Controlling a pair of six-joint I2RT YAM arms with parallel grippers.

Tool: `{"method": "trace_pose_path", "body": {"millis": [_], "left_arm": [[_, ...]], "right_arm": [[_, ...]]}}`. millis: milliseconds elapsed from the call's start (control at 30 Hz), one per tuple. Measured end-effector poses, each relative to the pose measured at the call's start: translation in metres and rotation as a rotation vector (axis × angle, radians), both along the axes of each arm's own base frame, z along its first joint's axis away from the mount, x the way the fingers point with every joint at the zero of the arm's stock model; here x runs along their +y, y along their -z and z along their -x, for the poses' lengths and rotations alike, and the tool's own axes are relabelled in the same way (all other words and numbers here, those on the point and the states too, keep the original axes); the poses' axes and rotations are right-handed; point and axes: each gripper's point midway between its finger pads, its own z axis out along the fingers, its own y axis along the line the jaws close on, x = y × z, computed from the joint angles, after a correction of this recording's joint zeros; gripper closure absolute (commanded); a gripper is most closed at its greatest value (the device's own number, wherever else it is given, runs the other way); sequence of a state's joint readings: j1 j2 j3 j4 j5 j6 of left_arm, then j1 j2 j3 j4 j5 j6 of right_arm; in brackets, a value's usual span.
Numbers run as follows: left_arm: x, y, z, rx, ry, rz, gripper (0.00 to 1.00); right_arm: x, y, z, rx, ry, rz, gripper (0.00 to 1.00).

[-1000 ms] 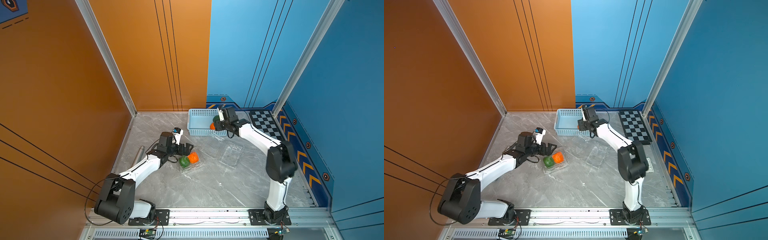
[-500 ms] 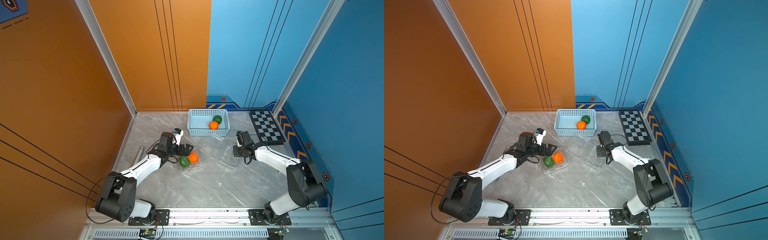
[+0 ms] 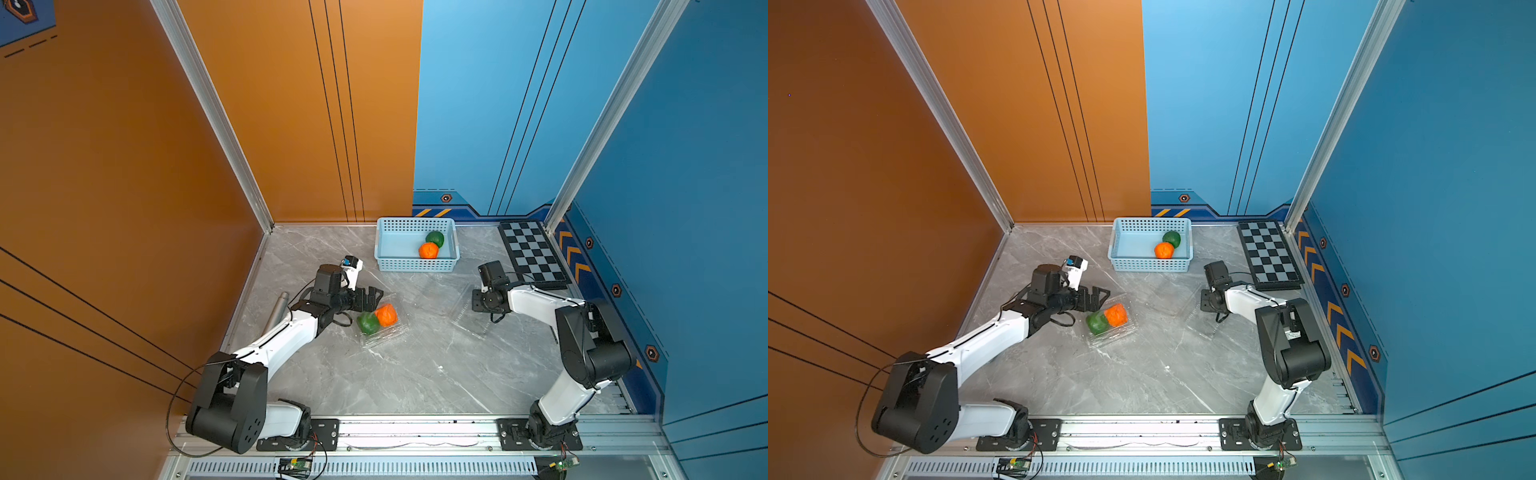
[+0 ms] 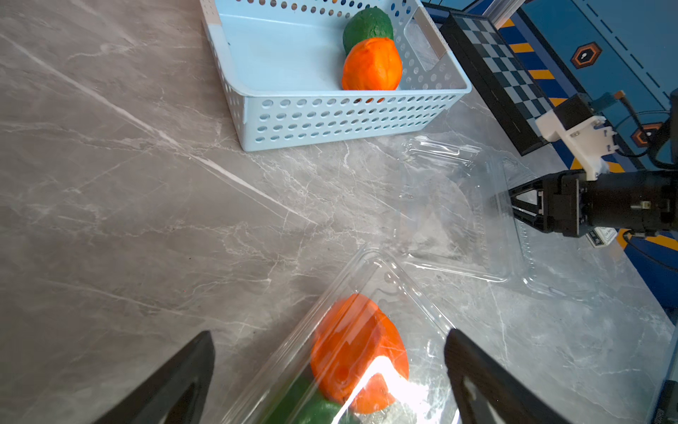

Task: Take oranges out of containers
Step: Adjust the packing box at the center of the board.

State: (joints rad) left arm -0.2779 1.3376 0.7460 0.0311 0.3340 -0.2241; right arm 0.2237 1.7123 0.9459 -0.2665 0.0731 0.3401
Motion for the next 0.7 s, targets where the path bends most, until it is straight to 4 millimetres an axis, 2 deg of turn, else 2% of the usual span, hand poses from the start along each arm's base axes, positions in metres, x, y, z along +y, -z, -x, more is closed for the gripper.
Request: {"method": "trace_pose_path", "body": {"millis": [100, 200, 300, 467, 500, 533, 600, 700], "left_arm": [[0.005, 0.0, 0.0, -0.001, -0.013, 0.0, 0.02], [0.007, 0.002, 0.0, 0.007, -0.017, -0.003, 0.02], [0.007, 0.003, 0.002, 0.014, -0.017, -0.005, 0.02], [0.011, 0.008, 0.007, 0.028, -0.025, -0.042, 0.02], [0.013, 0.01, 0.009, 0.033, -0.027, -0.053, 0.02], [0.013, 0.011, 0.01, 0.039, -0.027, -0.064, 0.02], [0.016, 0.015, 0.012, 0.047, -0.028, -0.086, 0.02], [0.018, 0.02, 0.014, 0.065, -0.023, -0.102, 0.02]], "right_arm": [[-0.019, -0.003, -0.003, -0.01, 0.068, -0.002, 0.55], [-0.024, -0.008, -0.006, -0.022, 0.086, -0.006, 0.55], [-0.02, -0.024, -0.01, -0.064, 0.077, -0.015, 0.53], [0.003, -0.069, -0.008, -0.174, 0.006, -0.039, 0.56], [0.011, -0.08, -0.005, -0.2, -0.021, -0.044, 0.59], [0.018, -0.089, -0.001, -0.22, -0.045, -0.049, 0.68], [0.033, -0.103, 0.008, -0.254, -0.101, -0.058, 0.97], [0.056, -0.118, 0.022, -0.288, -0.18, -0.078, 1.0]]}}
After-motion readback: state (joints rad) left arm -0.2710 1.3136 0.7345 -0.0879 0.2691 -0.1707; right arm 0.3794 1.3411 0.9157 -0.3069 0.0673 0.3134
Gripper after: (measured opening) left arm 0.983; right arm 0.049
